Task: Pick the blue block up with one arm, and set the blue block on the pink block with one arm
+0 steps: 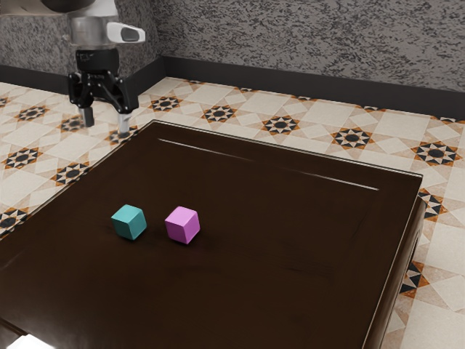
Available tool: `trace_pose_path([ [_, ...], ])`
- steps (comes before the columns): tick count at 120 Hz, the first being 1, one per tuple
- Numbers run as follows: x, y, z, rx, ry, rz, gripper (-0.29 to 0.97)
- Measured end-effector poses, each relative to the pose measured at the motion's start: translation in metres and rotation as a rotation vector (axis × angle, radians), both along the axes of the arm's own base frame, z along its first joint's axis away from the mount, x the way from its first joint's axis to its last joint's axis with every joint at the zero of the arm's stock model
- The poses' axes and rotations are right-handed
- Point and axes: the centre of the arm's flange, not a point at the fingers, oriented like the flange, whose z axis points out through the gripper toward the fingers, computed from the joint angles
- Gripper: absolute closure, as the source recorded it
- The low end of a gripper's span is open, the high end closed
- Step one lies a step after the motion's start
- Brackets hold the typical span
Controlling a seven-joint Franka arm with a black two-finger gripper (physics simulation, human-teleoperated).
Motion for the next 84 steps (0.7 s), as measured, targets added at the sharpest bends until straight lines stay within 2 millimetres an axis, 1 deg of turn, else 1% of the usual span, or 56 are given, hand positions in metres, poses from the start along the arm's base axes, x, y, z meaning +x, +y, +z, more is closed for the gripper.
trace_pose_path([
  [6, 0.007, -0.017, 0.005, 0.005, -0.068, -0.026, 0.0],
  [10, 0.015, -0.028, 0.0, 0.005, -0.093, -0.045, 0.0],
  [14, 0.031, -0.038, -0.019, 0.011, -0.091, -0.059, 0.0],
  [18, 0.047, -0.04, -0.042, 0.019, -0.084, -0.062, 0.0],
  [24, 0.072, -0.032, -0.083, 0.025, -0.068, -0.045, 0.0],
  [26, 0.076, -0.029, -0.094, 0.027, -0.064, -0.038, 0.0],
  [30, 0.078, -0.023, -0.119, 0.028, -0.052, -0.03, 0.0],
  [33, 0.074, -0.019, -0.135, 0.025, -0.048, -0.026, 0.0],
  [37, 0.064, -0.016, -0.152, 0.028, -0.051, -0.027, 0.0],
  [45, 0.041, -0.011, -0.183, 0.046, -0.065, -0.024, 0.0],
  [49, 0.032, -0.007, -0.194, 0.058, -0.08, -0.018, 0.0],
  [66, 0.011, 0.01, -0.208, 0.106, -0.155, 0.02, 0.0],
  [84, -0.009, 0.03, -0.225, 0.143, -0.185, 0.064, 0.0],
])
